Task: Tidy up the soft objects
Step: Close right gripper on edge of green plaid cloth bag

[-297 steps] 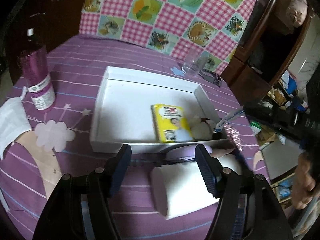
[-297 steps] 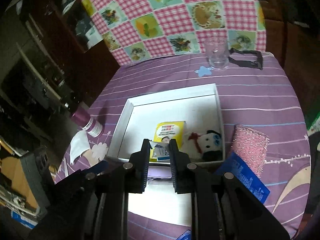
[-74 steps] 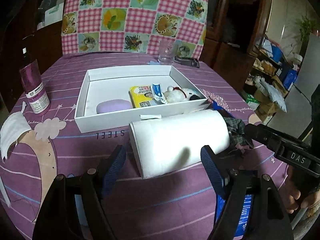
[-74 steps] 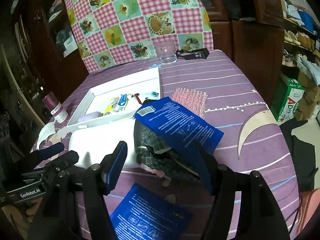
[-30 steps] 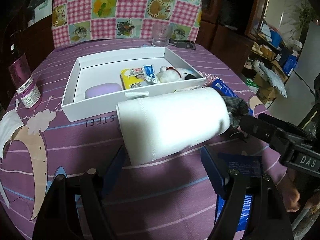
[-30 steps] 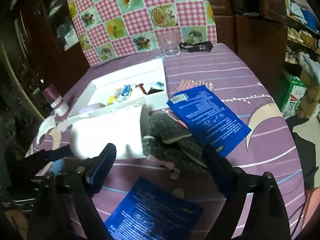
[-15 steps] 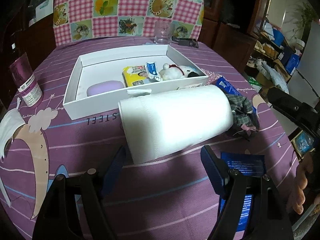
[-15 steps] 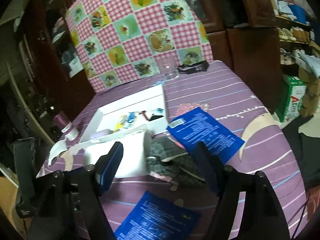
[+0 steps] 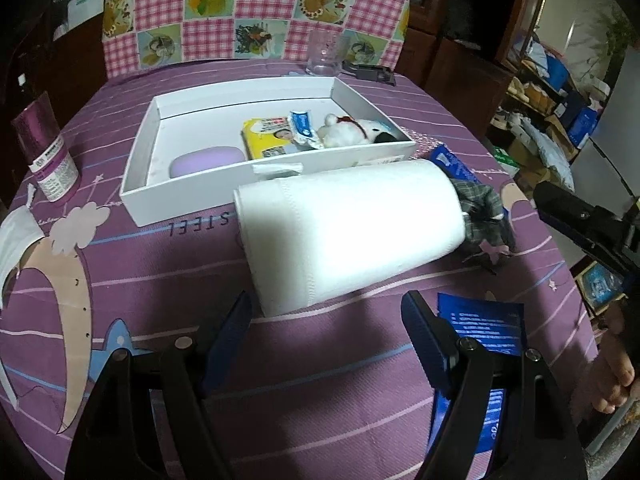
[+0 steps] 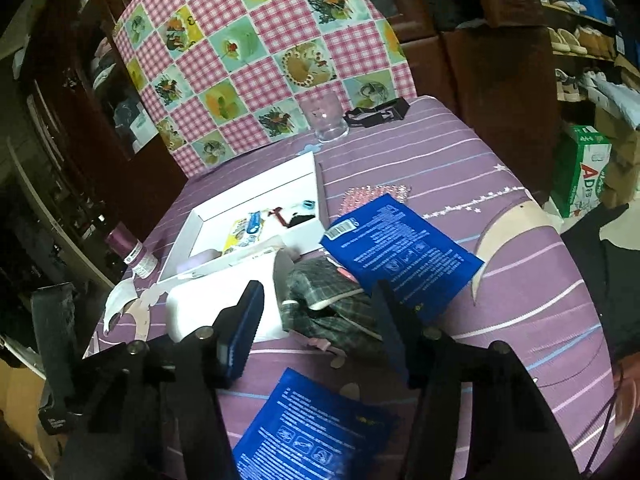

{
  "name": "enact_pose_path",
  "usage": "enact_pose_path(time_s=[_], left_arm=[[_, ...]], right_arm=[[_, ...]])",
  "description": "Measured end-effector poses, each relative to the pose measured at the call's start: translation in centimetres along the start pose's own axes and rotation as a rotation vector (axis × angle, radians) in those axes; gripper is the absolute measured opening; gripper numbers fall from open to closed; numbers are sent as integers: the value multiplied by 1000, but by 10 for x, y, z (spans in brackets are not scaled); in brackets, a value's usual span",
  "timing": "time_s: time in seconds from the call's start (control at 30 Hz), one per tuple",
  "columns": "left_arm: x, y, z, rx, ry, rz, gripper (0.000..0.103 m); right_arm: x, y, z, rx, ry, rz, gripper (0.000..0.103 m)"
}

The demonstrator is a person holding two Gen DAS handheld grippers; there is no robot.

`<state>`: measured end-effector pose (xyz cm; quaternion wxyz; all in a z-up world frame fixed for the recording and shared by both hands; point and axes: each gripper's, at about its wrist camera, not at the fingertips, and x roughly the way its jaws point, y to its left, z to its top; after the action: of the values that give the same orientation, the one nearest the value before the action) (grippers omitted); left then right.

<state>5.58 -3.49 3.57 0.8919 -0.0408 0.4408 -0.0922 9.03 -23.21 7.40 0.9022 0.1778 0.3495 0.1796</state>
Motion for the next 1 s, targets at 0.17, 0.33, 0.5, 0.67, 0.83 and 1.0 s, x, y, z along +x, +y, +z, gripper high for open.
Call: enact_pose_path(time_s=[0.17,0.33,0.5,0.67,0.83,1.0], left_arm=[[2,-4,-1,18,9,-6,78],[2,-4,0,13,13,1,78],[3,-3,0,11,17,49,78],[2,0,1,-1,17,72,78],[1,1,0,-5,24,75,78],[1,1,1,-7,27,79,78]], right_arm=[[2,-4,-1,2,18,-28,58],[14,6,-7,-70,52,-42,58],[32,25,-16,-210,119,-56,58],[45,39,-21,-349,127,-154,58],[53,38,-18,-393,109,-242,58],[54,40,-21,-414,114,-265,40]])
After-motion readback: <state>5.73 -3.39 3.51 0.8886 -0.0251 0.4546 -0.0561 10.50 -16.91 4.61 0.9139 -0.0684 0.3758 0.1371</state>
